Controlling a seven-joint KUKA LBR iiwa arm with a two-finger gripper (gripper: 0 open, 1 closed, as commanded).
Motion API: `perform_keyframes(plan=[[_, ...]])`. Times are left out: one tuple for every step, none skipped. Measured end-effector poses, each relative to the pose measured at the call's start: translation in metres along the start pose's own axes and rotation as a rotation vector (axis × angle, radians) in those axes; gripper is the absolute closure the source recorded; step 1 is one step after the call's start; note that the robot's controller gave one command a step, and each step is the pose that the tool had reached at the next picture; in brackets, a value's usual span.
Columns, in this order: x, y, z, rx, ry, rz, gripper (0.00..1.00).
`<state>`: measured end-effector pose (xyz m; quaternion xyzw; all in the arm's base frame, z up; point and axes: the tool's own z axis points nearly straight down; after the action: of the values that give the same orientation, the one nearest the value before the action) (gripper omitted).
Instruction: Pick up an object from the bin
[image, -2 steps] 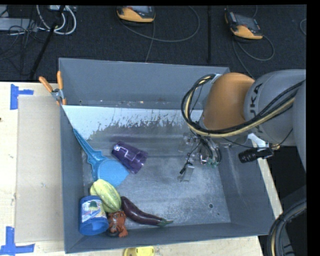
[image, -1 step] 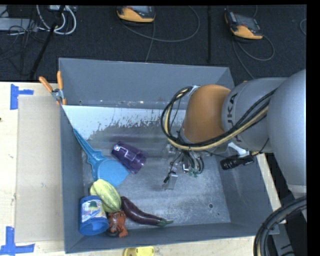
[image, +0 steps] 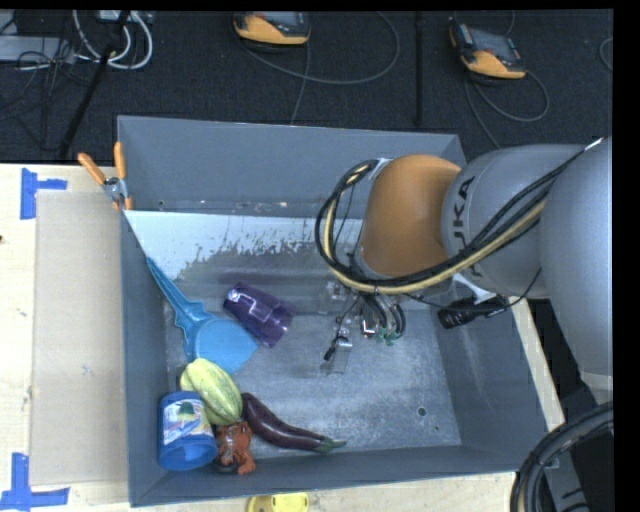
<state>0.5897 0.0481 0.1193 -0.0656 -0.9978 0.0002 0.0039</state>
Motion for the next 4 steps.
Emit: perform_keyframes(plan=[[0.010,0.040,-0.019,-0.001,-0.011,0.005,0.00],[-0.005,0.057,-0.021,-0.001,-0.009,-0.075,0.00],[-0.013,0.078,0.013,-0.003,-0.017,-0.053,0.00],[-0.018,0.080,0.045,-0.001,-0.014,-0.050,1.00]])
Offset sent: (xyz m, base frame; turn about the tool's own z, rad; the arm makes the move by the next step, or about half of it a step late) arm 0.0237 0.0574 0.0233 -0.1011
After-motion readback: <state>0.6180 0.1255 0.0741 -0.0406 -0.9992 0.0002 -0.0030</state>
